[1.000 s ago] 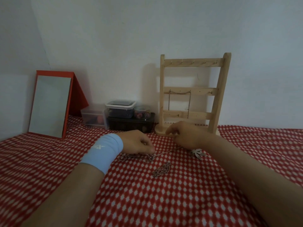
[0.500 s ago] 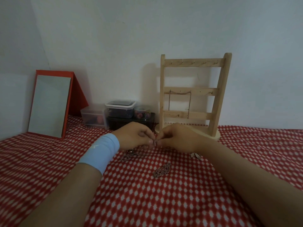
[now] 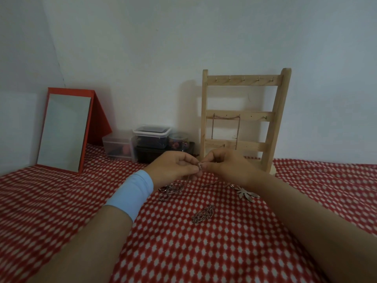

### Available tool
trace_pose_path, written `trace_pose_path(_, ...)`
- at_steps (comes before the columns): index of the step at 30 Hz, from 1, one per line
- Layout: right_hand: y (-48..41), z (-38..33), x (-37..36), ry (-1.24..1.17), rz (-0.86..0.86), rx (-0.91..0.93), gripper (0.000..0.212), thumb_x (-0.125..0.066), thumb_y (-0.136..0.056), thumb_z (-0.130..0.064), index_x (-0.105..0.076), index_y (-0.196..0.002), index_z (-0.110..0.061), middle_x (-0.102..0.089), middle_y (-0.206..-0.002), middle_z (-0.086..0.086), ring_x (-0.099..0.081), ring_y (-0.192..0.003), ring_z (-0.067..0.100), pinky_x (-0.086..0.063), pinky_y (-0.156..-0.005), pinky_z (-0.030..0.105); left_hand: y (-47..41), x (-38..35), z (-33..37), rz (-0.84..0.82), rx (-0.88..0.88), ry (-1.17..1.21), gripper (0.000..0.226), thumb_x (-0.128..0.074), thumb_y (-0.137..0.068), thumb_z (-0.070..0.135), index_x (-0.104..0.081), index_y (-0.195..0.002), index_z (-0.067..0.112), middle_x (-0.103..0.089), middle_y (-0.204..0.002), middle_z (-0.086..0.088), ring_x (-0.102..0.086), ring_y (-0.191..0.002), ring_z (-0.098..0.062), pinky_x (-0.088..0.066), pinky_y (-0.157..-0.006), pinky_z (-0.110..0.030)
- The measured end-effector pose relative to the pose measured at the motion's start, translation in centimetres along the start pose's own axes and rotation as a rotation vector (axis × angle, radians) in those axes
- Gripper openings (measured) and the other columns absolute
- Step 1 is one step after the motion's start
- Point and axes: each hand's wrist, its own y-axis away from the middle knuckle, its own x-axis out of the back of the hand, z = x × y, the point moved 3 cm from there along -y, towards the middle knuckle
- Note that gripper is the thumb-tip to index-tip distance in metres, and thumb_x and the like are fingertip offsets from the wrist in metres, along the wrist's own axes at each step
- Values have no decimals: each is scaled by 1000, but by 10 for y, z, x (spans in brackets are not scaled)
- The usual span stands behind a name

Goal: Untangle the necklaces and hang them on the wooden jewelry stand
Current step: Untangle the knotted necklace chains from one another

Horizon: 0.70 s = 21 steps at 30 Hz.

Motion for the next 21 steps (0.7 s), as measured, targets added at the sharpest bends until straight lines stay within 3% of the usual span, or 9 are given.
trace_pose_path(4,-1,4,2,-33,51,0,2,-79,-88,-18,-77,-88,-20,-78,-84,-5,-72,-75,4,-57,-74,25,-2,3,-3,85,-1,-5,10,-70,-87,13,-75,-96,14,-78,-85,-1,-72,-78,-7,-52,-74,-18)
trace_pose_path(8,2,-2,1,-33,53,38,8,-73,-92,-21,-78,-86,-19,-73,-72,-13,-65,-66,-5,-49,-69,20,-1,2,-1,75,11,-29,8,-71,-87,18,-75,-92,13,-77,-83,-1,-71,-75,-9,-56,-72,-23)
trace_pose_path(12,5,-7,1,-1,17,63,8,-79,-86,-30,-81,-83,-23,-79,-88,-8,-74,-85,6,-59,-82,27,-2,2,1,116,34,-2,7,-72,-86,20,-76,-89,15,-76,-79,-2,-72,-78,-15,-60,-74,-29)
trace_pose_path(15,5,-7,1,13,21,83,3,-80,-85,-23,-82,-86,-21,-79,-91,-9,-73,-86,3,-58,-78,17,-1,2,0,125,62,21,4,-73,-85,19,-75,-87,16,-76,-82,-4,-72,-80,-15,-60,-68,-27)
trace_pose_path(17,3,-8,0,28,20,81,4,-79,-86,-22,-83,-86,-20,-79,-93,-10,-72,-86,0,-55,-75,12,-1,4,-2,121,98,33,4,-73,-84,22,-76,-86,19,-76,-86,-5,-73,-84,-19,-61,-74,-34)
trace_pose_path(21,1,-7,-1,93,34,96,7,-78,-88,-21,-81,-82,-21,-77,-89,-8,-71,-84,2,-55,-73,15,-1,1,-5,96,185,121,9,-72,-85,23,-78,-87,17,-74,-78,-2,-70,-80,-17,-60,-79,-37)
